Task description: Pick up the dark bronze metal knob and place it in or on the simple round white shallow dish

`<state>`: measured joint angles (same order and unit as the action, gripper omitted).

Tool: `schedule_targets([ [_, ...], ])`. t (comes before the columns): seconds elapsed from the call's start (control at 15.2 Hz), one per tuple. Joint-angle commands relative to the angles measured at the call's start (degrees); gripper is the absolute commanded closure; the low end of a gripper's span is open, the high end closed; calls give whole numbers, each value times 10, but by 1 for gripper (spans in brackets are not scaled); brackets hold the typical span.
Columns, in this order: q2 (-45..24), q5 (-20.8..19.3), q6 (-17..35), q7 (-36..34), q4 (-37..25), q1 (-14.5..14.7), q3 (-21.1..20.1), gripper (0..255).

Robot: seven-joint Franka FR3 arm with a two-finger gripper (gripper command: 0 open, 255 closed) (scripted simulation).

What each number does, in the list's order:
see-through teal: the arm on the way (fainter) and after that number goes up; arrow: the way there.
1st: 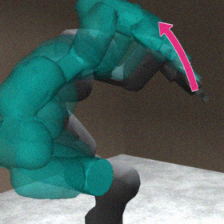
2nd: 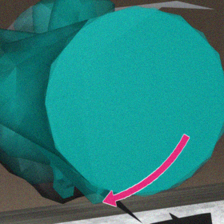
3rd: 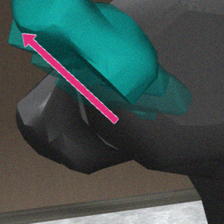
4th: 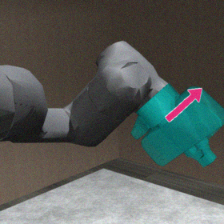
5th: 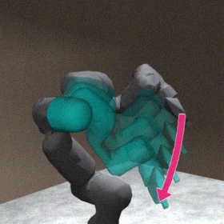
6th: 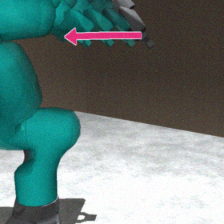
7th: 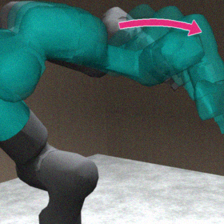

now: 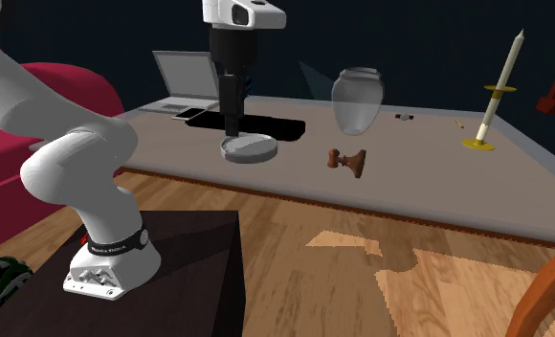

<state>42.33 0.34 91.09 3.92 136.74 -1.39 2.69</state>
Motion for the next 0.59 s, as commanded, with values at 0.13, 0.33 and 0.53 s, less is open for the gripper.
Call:
schedule_targets([
  [0.13, -34, 9, 20, -30, -12, 5, -23, 0],
  [0.33, -91, 18, 47, -76, -36, 10, -55, 0],
  [0.53, -152, 21, 70, -121, -67, 14, -85, 0],
])
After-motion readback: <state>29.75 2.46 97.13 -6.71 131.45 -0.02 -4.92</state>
